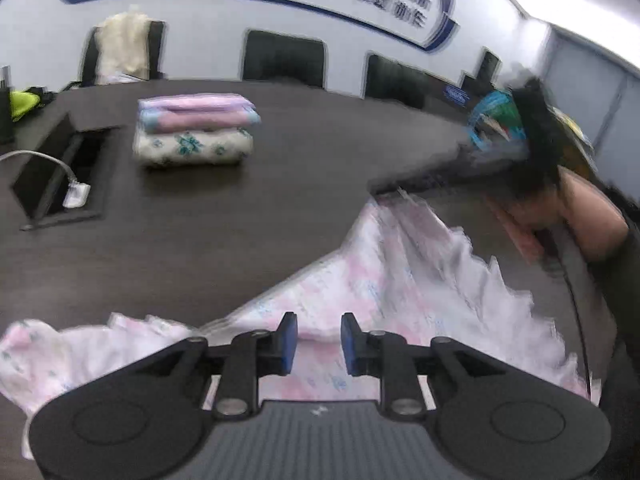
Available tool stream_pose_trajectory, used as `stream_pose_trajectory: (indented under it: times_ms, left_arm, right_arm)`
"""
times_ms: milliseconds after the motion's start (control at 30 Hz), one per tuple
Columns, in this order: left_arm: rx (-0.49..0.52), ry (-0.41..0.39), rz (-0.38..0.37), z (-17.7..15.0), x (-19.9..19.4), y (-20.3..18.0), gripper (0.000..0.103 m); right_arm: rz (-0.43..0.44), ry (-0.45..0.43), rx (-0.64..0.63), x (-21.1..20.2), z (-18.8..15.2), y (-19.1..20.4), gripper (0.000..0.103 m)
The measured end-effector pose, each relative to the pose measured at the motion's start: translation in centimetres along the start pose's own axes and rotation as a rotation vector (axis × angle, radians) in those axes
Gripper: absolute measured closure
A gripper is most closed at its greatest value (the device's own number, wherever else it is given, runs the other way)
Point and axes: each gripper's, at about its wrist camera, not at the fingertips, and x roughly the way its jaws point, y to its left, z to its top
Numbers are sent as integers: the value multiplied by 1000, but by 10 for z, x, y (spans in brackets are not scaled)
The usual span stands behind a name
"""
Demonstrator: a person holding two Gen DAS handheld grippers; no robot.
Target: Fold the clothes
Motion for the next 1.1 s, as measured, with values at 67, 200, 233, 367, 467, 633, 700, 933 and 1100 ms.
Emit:
stream_pose_trajectory:
  times_ms: [67,200,233,367,467,633,700,933,1100]
  left_arm:
    - [17,32,19,-9,12,-5,80]
    - [19,42,34,-19,20,-3,80]
    - [19,41,37,-21,20,-3,80]
    - [2,13,18,-26,13,3,79]
    - [-8,8,15,-33,9,3,78]
    - [3,-8,15,-46,2,-1,75]
    - [9,-17,12,-50,-1,-1,74]
    - [-17,-36,-9,-53,-1,4,74]
    - [-12,-37,7,-54,-3,2,74]
  right_arm:
    - [-56,9,5,11,4,-3,84]
    - [82,-144,-222,-31,-11,25,58]
    - [169,-165,-329,-43,-17,37,49]
    - [267,-158,-808,-65,-60,98,40]
    - [226,-90,-995,-53,-79,123,40]
    - [289,25,-983,-21,-65,123,57]
    - [331,67,-950,-11,-57,123,74]
    - [153,-90,-700,17,-16,113,94]
    - [-35,-190,-535,20,-7,103,55]
